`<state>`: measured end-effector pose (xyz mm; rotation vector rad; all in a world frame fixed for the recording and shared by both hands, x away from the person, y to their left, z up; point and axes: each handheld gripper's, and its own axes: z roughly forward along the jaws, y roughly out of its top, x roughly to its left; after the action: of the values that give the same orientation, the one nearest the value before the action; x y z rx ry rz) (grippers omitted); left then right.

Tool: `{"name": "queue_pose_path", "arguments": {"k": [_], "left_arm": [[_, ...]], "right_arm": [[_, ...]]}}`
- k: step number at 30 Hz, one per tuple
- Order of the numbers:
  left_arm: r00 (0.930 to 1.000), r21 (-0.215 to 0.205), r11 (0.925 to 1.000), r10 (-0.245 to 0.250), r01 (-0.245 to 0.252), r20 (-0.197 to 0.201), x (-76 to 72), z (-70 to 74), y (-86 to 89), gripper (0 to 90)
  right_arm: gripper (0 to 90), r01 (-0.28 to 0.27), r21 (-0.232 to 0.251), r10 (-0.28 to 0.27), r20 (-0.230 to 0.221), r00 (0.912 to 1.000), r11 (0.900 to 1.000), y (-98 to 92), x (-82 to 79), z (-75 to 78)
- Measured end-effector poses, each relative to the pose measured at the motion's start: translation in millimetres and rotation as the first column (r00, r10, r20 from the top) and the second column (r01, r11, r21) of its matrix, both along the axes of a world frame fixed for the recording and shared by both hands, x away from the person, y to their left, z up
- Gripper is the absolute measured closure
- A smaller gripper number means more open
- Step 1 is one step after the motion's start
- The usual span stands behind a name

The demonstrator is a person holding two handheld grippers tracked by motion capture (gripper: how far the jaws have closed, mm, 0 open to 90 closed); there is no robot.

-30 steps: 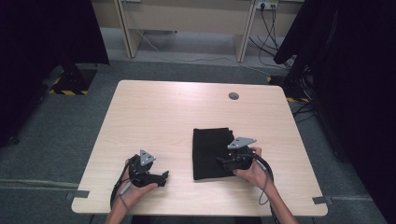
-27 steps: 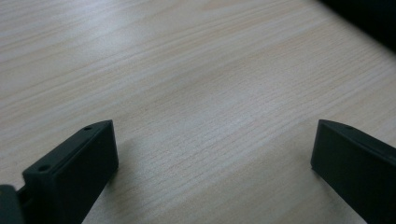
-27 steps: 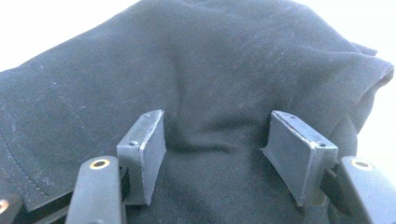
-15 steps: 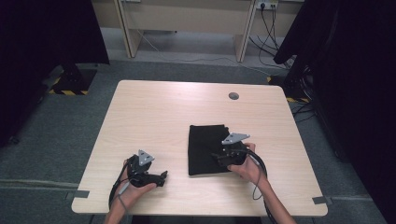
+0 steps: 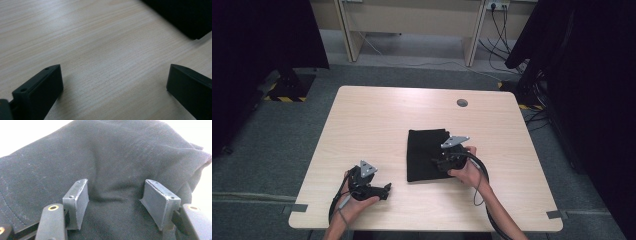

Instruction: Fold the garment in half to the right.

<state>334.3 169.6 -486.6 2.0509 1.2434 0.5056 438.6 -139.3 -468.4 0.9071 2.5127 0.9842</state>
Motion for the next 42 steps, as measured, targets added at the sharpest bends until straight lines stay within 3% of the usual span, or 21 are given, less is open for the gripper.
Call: {"name": "queue_pose_path", "arguments": {"k": [19,23,26,29,37,42], "left_arm": [[1.0,0.0,1.0,0.0,0.0,0.0,0.0,0.0,0.0,0.0],[1.0,0.0,1.0,0.0,0.0,0.0,0.0,0.0,0.0,0.0],[1.0,0.0,1.0,0.0,0.0,0.0,0.0,0.0,0.0,0.0],[1.0,0.0,1.0,0.0,0.0,0.0,0.0,0.0,0.0,0.0],[1.0,0.0,1.0,0.0,0.0,0.0,0.0,0.0,0.0,0.0],[1.0,0.0,1.0,0.0,0.0,0.0,0.0,0.0,0.0,0.0]], "right_arm": [[37.4,0.017,0.006,-0.017,0.01,0.9998,1.0,15.8,9.6,-0.8],[32.8,0.021,0.022,-0.02,-0.019,0.9996,1.0,13.8,10.3,2.5],[29.0,0.028,0.022,-0.028,-0.014,0.9995,0.999,12.9,8.5,5.6],[27.9,0.037,0.058,-0.036,-0.02,0.9992,0.998,8.3,6.8,8.6],[27.3,0.046,0.101,-0.049,0.021,0.9986,0.994,-6.3,-6.2,18.8],[26.4,0.058,0.127,-0.061,0.02,0.998,0.99,-14.8,-12.0,20.5]]}}
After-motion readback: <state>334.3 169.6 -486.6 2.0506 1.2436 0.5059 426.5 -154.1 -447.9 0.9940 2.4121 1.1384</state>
